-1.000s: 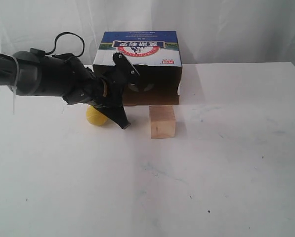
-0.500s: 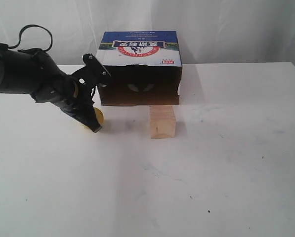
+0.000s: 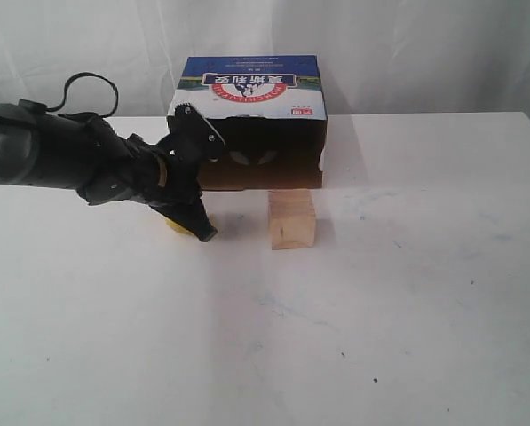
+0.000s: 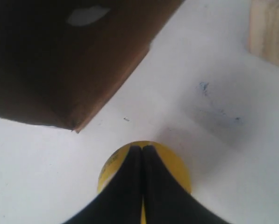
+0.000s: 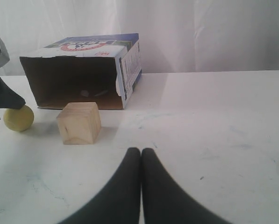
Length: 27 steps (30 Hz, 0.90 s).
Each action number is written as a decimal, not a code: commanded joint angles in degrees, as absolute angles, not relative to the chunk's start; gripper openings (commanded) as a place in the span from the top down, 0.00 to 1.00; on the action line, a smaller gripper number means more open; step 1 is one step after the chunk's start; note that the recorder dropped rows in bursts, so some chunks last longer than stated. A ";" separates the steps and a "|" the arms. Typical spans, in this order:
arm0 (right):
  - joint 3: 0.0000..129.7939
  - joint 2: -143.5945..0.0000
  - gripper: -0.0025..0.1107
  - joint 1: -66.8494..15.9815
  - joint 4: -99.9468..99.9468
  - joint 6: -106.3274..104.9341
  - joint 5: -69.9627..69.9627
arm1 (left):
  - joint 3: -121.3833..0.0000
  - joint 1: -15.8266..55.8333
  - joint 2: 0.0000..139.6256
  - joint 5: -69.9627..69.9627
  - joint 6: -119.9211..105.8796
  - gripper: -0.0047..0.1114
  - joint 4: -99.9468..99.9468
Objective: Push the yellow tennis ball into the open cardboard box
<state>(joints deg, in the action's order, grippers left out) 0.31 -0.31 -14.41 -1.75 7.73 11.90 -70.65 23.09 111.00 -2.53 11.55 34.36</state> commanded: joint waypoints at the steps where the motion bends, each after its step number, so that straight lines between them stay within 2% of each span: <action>1: 0.00 0.00 0.98 -14.24 -1.84 7.94 11.54 | -69.79 23.44 112.43 -1.33 12.17 0.96 32.93; 17: 0.00 0.00 0.98 -14.24 -1.84 7.94 11.54 | -77.65 23.96 116.20 -0.57 11.96 0.96 33.30; 27: 0.00 0.00 0.98 -14.24 -1.94 9.22 11.54 | -78.23 24.09 114.47 0.69 11.51 0.96 34.93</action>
<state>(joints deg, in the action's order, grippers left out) 0.31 -0.31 -14.41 -1.75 8.89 11.90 -78.24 23.98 115.93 -1.63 11.44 34.29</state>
